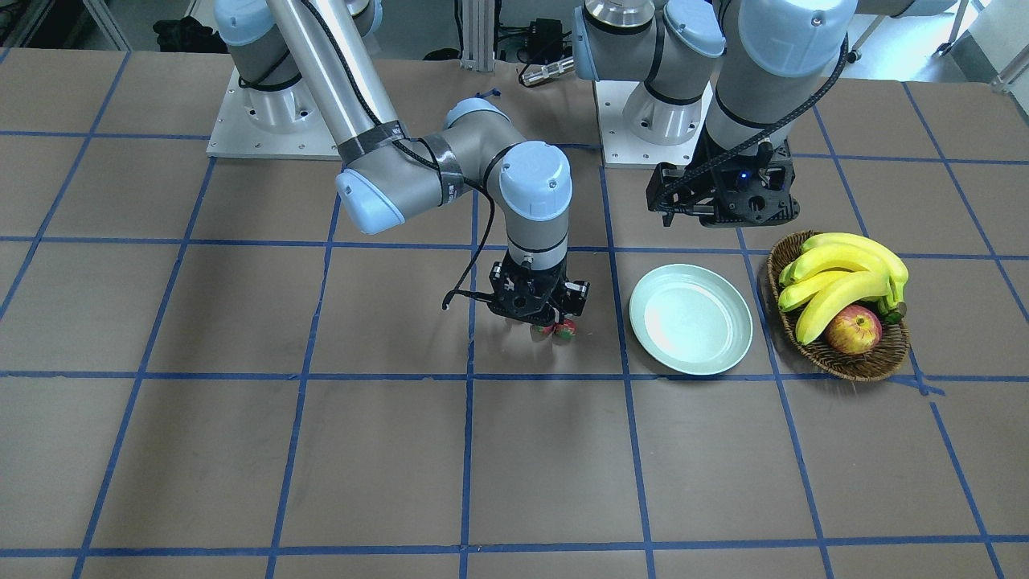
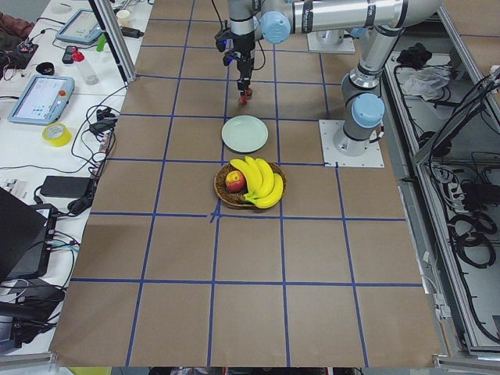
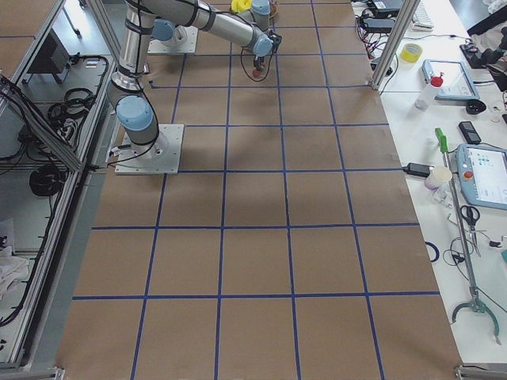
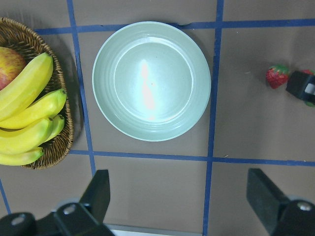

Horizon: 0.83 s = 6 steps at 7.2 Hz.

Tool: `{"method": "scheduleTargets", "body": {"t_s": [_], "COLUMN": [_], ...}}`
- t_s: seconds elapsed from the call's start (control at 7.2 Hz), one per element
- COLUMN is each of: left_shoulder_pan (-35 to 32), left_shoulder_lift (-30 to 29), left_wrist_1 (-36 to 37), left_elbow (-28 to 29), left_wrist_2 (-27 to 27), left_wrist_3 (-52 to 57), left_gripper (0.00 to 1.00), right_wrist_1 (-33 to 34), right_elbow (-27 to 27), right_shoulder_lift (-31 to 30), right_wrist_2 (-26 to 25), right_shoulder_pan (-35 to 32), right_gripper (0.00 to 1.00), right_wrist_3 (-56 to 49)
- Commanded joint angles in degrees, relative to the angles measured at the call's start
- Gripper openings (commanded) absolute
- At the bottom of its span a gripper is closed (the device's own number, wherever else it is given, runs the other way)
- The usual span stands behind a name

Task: Collect all strawberries into plate
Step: 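Carry the strawberry toward the others and release it, then raise the right arm away while the left arm reaches toward the strawberries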

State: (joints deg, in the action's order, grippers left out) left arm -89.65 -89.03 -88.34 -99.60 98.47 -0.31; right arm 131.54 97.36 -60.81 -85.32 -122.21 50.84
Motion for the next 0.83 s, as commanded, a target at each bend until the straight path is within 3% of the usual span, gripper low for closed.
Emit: {"method": "scheduleTargets", "body": {"t_s": [0.0, 0.28, 0.69], "left_shoulder_pan": [0.18, 0.18, 0.53], "left_shoulder_lift": [-0.01, -0.01, 0.08], "left_wrist_1": [0.45, 0.54, 0.98], "left_elbow": [-0.59, 0.11, 0.11], "left_wrist_2": [-0.12, -0.03, -0.99], "left_wrist_3": [0.13, -0.04, -0.83], "left_gripper": [1.0, 1.0, 1.0], "right_wrist_1": [-5.45, -13.38, -21.64], "right_elbow": [-0.07, -0.6, -1.99], "right_shoulder_lift": [-6.29, -15.61, -22.58], "right_wrist_2": [-0.46, -2.57, -2.48], "right_shoulder_pan": [1.7, 12.38, 24.71], "right_gripper": [1.0, 1.0, 1.0], "right_wrist_3": [-7.18, -20.72, -33.32]}}
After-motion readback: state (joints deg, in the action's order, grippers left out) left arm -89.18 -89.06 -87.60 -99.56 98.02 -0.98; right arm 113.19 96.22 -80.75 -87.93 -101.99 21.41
